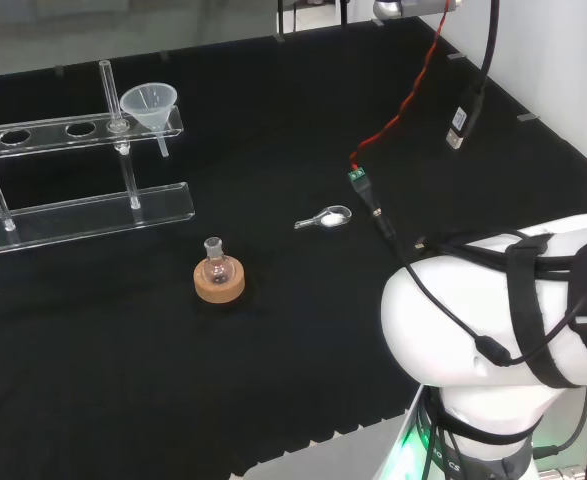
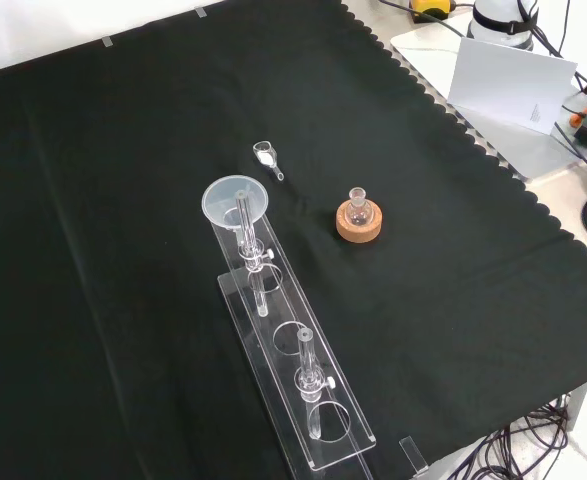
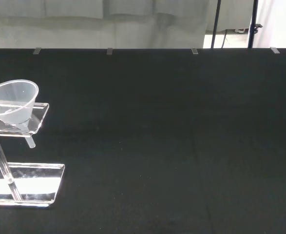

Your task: Pick up the funnel from the transparent funnel stand.

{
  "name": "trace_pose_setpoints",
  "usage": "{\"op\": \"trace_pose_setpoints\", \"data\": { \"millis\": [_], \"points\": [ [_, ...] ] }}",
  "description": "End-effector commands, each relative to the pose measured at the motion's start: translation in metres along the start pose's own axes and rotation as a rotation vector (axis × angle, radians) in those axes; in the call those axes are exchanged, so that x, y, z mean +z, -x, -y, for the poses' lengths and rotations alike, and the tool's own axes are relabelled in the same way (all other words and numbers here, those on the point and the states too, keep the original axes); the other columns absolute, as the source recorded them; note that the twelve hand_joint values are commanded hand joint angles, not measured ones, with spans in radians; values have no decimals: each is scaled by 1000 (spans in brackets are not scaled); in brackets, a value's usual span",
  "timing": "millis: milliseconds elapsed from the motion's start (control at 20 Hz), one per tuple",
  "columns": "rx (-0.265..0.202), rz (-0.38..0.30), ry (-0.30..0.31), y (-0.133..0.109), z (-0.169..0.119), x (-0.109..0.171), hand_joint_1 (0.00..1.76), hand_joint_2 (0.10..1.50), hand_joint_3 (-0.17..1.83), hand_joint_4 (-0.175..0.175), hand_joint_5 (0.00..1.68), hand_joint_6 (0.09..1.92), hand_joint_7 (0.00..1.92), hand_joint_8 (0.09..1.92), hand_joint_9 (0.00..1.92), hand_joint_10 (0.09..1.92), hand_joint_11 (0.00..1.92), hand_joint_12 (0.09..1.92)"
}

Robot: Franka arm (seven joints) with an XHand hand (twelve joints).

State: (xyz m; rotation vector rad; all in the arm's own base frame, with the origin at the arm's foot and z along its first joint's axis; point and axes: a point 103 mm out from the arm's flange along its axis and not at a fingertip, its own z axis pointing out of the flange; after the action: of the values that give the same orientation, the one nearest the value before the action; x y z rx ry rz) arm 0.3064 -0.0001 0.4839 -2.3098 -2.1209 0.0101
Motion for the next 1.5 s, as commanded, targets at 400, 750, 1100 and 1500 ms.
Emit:
{"op": "trace_pose_setpoints", "data": {
  "millis": [400,750,1100,1500],
  "points": [
    [-92,-4,8,-21,-43,2,151,590,238,92,0,87,0,87,0,87,0,87],
    [-156,4,60,-56,-85,3,175,623,167,83,0,87,0,87,0,87,0,87],
    [-201,28,63,-81,-123,3,199,634,151,81,0,87,0,87,0,87,0,87],
    [-249,12,31,-91,-155,5,218,648,147,82,0,87,0,87,0,87,0,87]
  ]
}}
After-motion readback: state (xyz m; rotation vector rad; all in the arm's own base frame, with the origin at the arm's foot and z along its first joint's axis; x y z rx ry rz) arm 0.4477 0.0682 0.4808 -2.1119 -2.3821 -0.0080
